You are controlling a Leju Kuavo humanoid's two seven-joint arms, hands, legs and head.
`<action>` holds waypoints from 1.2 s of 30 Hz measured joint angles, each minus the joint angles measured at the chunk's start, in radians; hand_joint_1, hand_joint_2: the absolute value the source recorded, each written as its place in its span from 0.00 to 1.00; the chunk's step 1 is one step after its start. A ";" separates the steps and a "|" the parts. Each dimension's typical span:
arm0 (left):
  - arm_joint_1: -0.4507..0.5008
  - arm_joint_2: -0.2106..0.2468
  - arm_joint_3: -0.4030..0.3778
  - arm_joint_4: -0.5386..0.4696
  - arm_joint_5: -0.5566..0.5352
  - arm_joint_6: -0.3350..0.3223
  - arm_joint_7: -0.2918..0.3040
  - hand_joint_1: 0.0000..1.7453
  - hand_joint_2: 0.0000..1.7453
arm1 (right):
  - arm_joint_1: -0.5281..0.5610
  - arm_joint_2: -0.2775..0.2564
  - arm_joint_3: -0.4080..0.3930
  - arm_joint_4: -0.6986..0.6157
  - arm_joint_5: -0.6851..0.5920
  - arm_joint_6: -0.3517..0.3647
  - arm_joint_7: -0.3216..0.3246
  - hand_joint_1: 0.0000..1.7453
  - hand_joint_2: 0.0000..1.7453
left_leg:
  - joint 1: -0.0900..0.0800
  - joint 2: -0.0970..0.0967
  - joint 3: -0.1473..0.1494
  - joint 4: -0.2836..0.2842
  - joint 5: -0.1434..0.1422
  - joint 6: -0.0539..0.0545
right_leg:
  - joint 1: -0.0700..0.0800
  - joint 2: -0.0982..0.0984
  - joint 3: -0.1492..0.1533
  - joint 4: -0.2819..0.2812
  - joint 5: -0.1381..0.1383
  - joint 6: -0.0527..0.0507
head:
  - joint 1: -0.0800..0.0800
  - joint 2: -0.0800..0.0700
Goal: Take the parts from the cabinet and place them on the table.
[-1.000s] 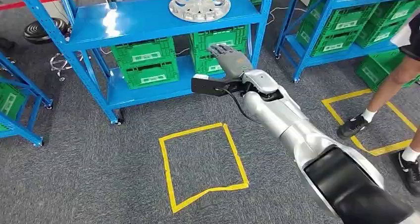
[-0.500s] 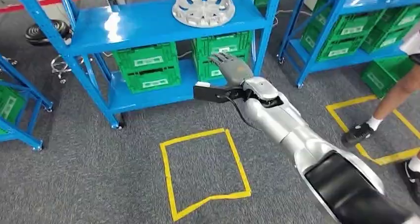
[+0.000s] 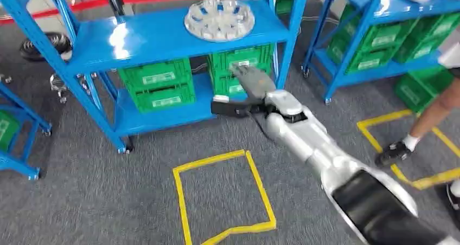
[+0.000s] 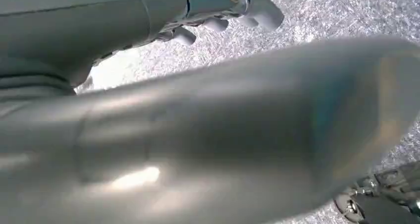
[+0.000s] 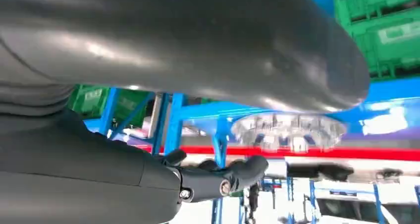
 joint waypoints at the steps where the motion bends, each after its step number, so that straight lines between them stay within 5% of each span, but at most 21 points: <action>1: 0.003 0.000 0.000 0.000 -0.005 0.000 0.000 0.00 0.00 | 0.011 -0.003 0.000 -0.012 0.001 -0.008 0.003 0.00 0.00 | 0.003 0.000 0.003 -0.003 -0.006 0.008 | 0.001 0.001 0.007 0.009 0.009 0.006 | 0.000 0.000; 3: 0.004 0.000 -0.001 -0.002 -0.015 -0.004 -0.001 0.00 0.00 | 0.031 -0.010 -0.003 -0.036 0.002 -0.023 0.008 0.00 0.00 | 0.004 -0.006 0.027 -0.005 -0.017 0.024 | -0.005 0.000 -0.013 0.057 0.016 0.011 | 0.002 0.000; 5: -0.001 0.000 -0.002 -0.003 -0.020 -0.004 -0.006 0.00 0.00 | 0.046 -0.018 -0.008 -0.054 0.001 -0.028 0.007 0.00 0.00 | 0.002 -0.008 0.044 -0.005 -0.033 0.035 | -0.003 0.000 -0.105 0.194 0.013 0.017 | 0.001 0.000; 7: -0.003 -0.001 -0.002 -0.003 -0.020 -0.007 -0.009 0.00 0.00 | 0.067 -0.028 -0.009 -0.061 0.003 -0.027 0.009 0.00 0.00 | -0.001 -0.013 0.065 -0.005 -0.056 0.039 | -0.001 0.000 -0.200 0.296 -0.056 0.019 | 0.001 0.000; 9: -0.002 -0.001 -0.002 -0.003 -0.020 -0.007 -0.010 0.00 0.00 | 0.082 -0.032 -0.009 -0.065 0.009 -0.024 0.006 0.00 0.00 | -0.005 -0.017 0.097 -0.005 -0.081 0.039 | 0.002 0.000 -0.242 0.284 -0.079 0.012 | 0.002 0.000; 11: -0.004 -0.002 -0.002 -0.003 -0.021 -0.007 -0.011 0.00 0.00 | 0.082 -0.032 -0.009 -0.066 0.014 -0.024 0.003 0.00 0.00 | -0.011 -0.017 0.134 -0.005 -0.108 0.037 | 0.009 0.000 -0.223 0.158 0.001 -0.004 | 0.002 0.000; 13: -0.005 -0.008 -0.002 -0.002 -0.021 -0.007 -0.012 0.00 0.00 | 0.082 -0.032 -0.009 -0.066 0.015 -0.024 0.003 0.00 0.00 | -0.015 -0.016 0.156 -0.004 -0.134 0.035 | 0.023 -0.001 -0.202 0.018 0.182 -0.031 | 0.000 0.000; 15: -0.013 -0.008 -0.002 -0.003 -0.021 -0.008 -0.012 0.00 0.00 | 0.083 -0.032 -0.009 -0.071 0.016 -0.022 0.005 0.00 0.00 | -0.016 -0.021 0.174 -0.017 -0.159 0.023 | 0.030 0.005 -0.180 0.018 0.158 -0.027 | 0.003 0.000; 17: -0.011 -0.009 -0.002 -0.005 -0.022 -0.008 -0.014 0.00 0.00 | 0.074 -0.032 -0.010 -0.077 0.017 -0.023 0.003 0.00 0.00 | -0.017 -0.021 0.190 0.007 -0.134 0.010 | 0.024 0.008 -0.149 0.003 0.143 -0.043 | 0.003 0.000; 20: -0.014 -0.008 -0.002 -0.006 -0.022 -0.007 -0.014 0.00 0.00 | 0.068 -0.027 -0.010 -0.081 0.018 -0.022 0.003 0.00 0.00 | -0.014 -0.015 0.098 0.171 -0.112 -0.008 | 0.014 0.007 -0.098 -0.002 0.111 -0.057 | -0.002 0.000; 22: -0.009 -0.007 -0.002 -0.006 -0.022 -0.006 -0.014 0.00 0.00 | 0.072 -0.016 -0.010 -0.081 0.021 -0.022 0.001 0.00 0.00 | -0.007 -0.013 0.004 0.263 -0.184 -0.022 | 0.010 0.008 -0.067 -0.002 0.082 -0.056 | -0.002 0.000; 24: 0.000 -0.006 -0.002 -0.006 -0.022 -0.006 -0.012 0.00 0.00 | 0.081 -0.011 -0.010 -0.081 0.023 -0.026 0.002 0.00 0.00 | -0.002 -0.011 -0.048 0.256 -0.255 -0.029 | 0.004 0.011 -0.023 -0.002 0.046 -0.051 | -0.003 0.000; 26: 0.009 -0.002 -0.002 -0.006 -0.022 -0.006 -0.011 0.00 0.00 | 0.091 -0.006 -0.009 -0.081 0.025 -0.031 0.002 0.00 0.00 | 0.002 -0.006 -0.053 0.159 -0.215 -0.033 | -0.002 0.010 0.024 -0.002 0.008 -0.044 | -0.003 0.000; 27: 0.014 0.001 -0.002 -0.006 -0.022 -0.006 -0.011 0.00 0.00 | 0.096 -0.002 -0.009 -0.081 0.027 -0.032 0.000 0.00 0.00 | 0.004 -0.003 -0.051 0.091 -0.123 -0.034 | -0.003 0.010 0.047 -0.002 -0.012 -0.039 | -0.002 0.000; 28: 0.023 0.002 -0.002 -0.005 -0.021 -0.006 -0.012 0.00 0.00 | 0.102 0.003 -0.009 -0.079 0.029 -0.034 -0.002 0.00 0.00 | 0.007 0.002 -0.052 0.021 0.022 -0.033 | -0.002 0.009 0.052 -0.005 -0.031 -0.032 | -0.003 0.000; 29: 0.027 0.003 -0.002 -0.003 -0.020 -0.005 -0.015 0.00 0.00 | 0.107 0.012 -0.006 -0.077 0.031 -0.037 -0.006 0.00 0.00 | 0.005 0.013 -0.060 -0.012 0.070 -0.025 | 0.002 0.014 0.079 0.008 -0.052 -0.026 | -0.008 0.000; 30: 0.027 0.006 -0.002 -0.003 -0.019 -0.004 -0.019 0.00 0.00 | 0.108 0.015 -0.006 -0.077 0.033 -0.039 -0.008 0.00 0.00 | 0.000 0.010 -0.044 0.003 0.049 -0.016 | 0.007 0.014 0.085 -0.004 -0.071 -0.016 | -0.007 0.000; 32: 0.026 0.010 -0.002 -0.007 -0.014 0.002 -0.028 0.00 0.00 | 0.103 0.028 -0.004 -0.079 0.036 -0.048 -0.018 0.00 0.00 | 0.002 0.009 -0.025 0.003 0.025 0.004 | 0.003 0.014 0.104 0.013 -0.048 -0.003 | -0.006 0.000; 34: 0.023 0.015 -0.002 -0.010 -0.011 0.006 -0.038 0.00 0.00 | 0.096 0.036 -0.003 -0.079 0.041 -0.052 -0.023 0.00 0.00 | 0.008 0.001 0.011 -0.009 0.007 0.016 | -0.001 0.007 0.022 0.154 0.017 0.007 | -0.001 0.000; 35: 0.022 0.016 -0.002 -0.010 -0.010 0.008 -0.039 0.00 0.00 | 0.096 0.040 -0.002 -0.077 0.041 -0.053 -0.025 0.00 0.00 | 0.008 -0.001 0.026 -0.013 -0.005 0.020 | -0.001 0.006 -0.033 0.226 0.030 0.010 | 0.000 0.000; 36: 0.022 0.016 -0.002 -0.010 -0.008 0.009 -0.042 0.00 0.00 | 0.099 0.042 -0.001 -0.074 0.041 -0.053 -0.029 0.00 0.00 | 0.008 -0.002 0.043 -0.018 -0.018 0.021 | -0.001 0.005 -0.087 0.278 0.007 0.012 | -0.001 0.000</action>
